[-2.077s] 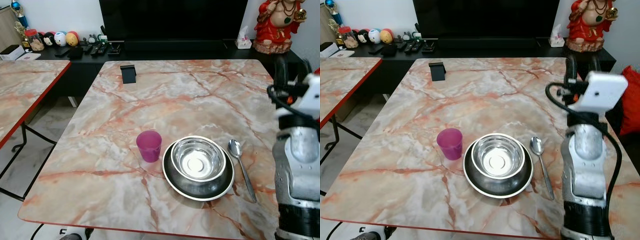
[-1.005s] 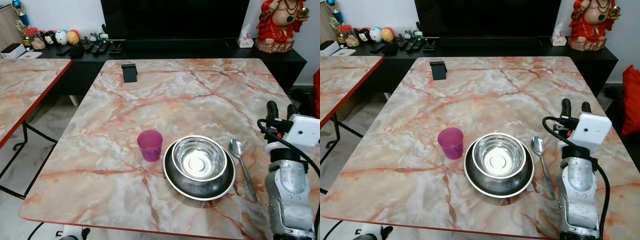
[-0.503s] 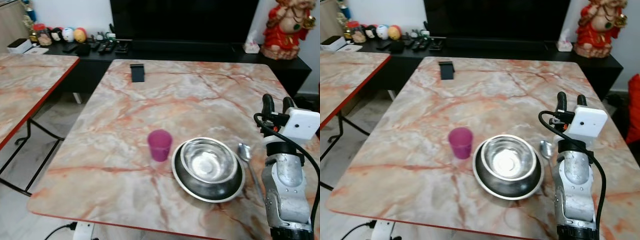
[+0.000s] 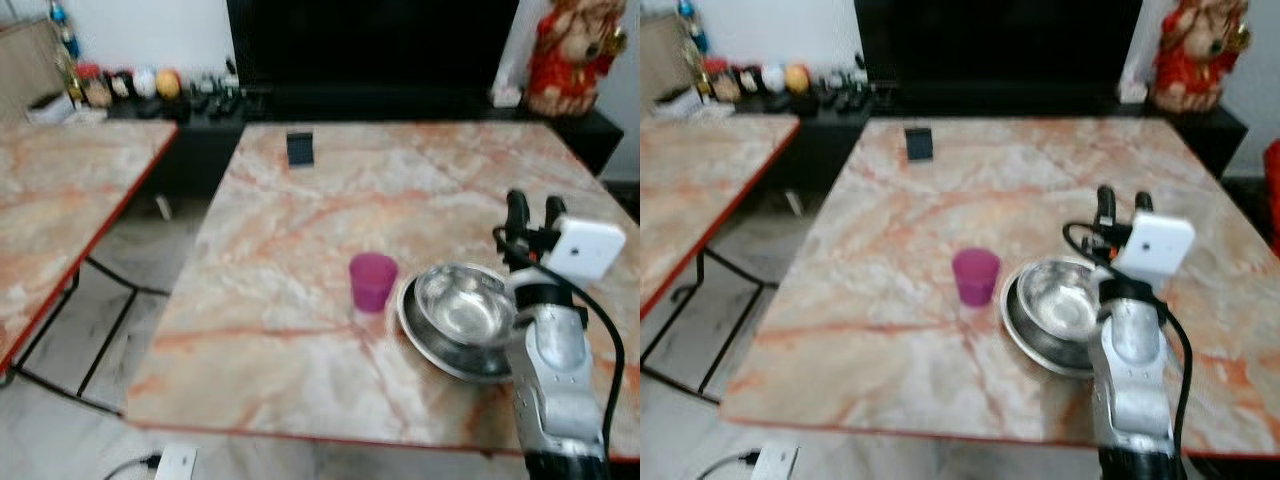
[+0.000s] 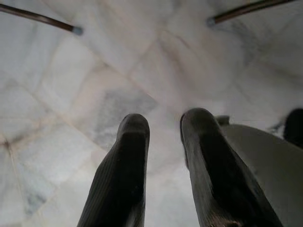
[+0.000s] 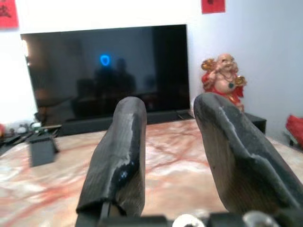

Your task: Setting the table

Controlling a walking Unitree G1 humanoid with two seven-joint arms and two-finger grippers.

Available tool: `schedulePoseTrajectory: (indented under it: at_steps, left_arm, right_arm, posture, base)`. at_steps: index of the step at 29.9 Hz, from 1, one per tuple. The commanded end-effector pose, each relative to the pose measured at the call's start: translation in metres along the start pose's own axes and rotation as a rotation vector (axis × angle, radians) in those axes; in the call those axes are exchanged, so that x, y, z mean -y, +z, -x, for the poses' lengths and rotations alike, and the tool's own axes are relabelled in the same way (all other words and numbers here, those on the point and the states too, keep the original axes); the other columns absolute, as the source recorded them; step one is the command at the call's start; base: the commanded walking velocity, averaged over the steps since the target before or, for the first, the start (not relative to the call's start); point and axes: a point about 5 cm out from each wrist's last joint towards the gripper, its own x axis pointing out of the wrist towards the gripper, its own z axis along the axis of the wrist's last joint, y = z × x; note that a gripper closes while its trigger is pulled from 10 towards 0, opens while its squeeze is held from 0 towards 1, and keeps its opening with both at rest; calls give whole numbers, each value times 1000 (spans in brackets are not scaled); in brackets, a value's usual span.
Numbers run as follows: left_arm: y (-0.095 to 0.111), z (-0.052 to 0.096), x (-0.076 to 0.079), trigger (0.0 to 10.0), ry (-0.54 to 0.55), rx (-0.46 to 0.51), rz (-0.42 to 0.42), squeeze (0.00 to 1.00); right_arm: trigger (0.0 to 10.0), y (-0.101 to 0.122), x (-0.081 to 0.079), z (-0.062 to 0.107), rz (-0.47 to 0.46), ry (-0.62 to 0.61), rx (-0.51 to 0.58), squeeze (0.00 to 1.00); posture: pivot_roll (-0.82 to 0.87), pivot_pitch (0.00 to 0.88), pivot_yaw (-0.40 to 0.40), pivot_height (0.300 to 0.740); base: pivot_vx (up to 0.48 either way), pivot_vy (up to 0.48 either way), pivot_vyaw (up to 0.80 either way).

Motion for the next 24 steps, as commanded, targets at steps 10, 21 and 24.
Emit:
schedulePoseTrajectory:
  at_steps: [10, 21, 24]
  left_arm:
    - [1, 2, -23, 10000, 50, -13, 0, 0]
    - [1, 2, -25, 10000, 52, -10, 11, 0]
    - [0, 2, -24, 10000, 51, -10, 13, 0]
  right_arm:
    - [10000, 5, -14, -4, -42, 16, 30, 0]
    - [10000, 4, -20, -8, -47, 33, 26, 0]
    - [10000, 4, -21, -9, -48, 36, 25, 0]
  posture:
    - [-19, 0, 28, 731]
    - [-5, 0, 13, 731]
    - [-4, 0, 13, 731]
  base:
    - [0, 431, 0]
    - [0, 429, 0]
    - [0, 412, 0]
